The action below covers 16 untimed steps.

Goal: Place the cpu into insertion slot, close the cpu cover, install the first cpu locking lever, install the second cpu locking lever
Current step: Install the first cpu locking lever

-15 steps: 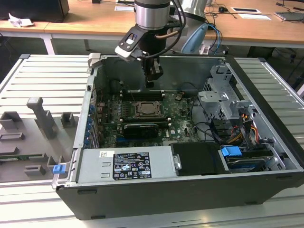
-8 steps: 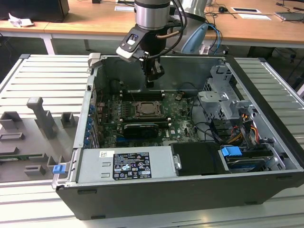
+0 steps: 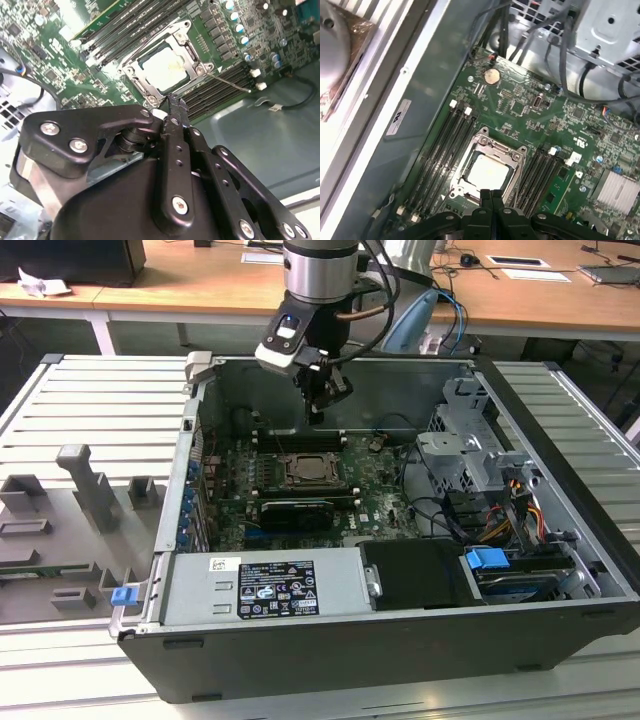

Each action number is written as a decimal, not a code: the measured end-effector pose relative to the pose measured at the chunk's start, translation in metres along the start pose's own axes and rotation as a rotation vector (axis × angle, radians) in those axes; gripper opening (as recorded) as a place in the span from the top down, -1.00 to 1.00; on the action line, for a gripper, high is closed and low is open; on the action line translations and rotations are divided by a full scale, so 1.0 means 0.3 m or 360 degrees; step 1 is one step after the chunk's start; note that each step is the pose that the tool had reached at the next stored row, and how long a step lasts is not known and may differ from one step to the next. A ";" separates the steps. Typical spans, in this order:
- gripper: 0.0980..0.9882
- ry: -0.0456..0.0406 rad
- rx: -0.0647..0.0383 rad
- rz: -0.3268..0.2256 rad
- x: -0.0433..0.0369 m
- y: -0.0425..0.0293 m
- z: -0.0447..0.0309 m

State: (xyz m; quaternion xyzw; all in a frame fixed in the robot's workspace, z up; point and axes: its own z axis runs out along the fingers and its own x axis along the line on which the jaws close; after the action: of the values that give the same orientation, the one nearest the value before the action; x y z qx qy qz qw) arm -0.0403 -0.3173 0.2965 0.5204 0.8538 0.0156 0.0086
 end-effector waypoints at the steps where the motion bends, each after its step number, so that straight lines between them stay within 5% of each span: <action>1: 0.98 0.0001 0.0000 -0.0024 0.000 0.000 0.000; 16: 0.98 0.0017 0.0001 -0.0476 0.000 0.000 0.000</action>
State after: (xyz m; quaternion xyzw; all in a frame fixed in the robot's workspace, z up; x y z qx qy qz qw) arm -0.0403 -0.3173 0.2965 0.3873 0.9218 0.0167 0.0062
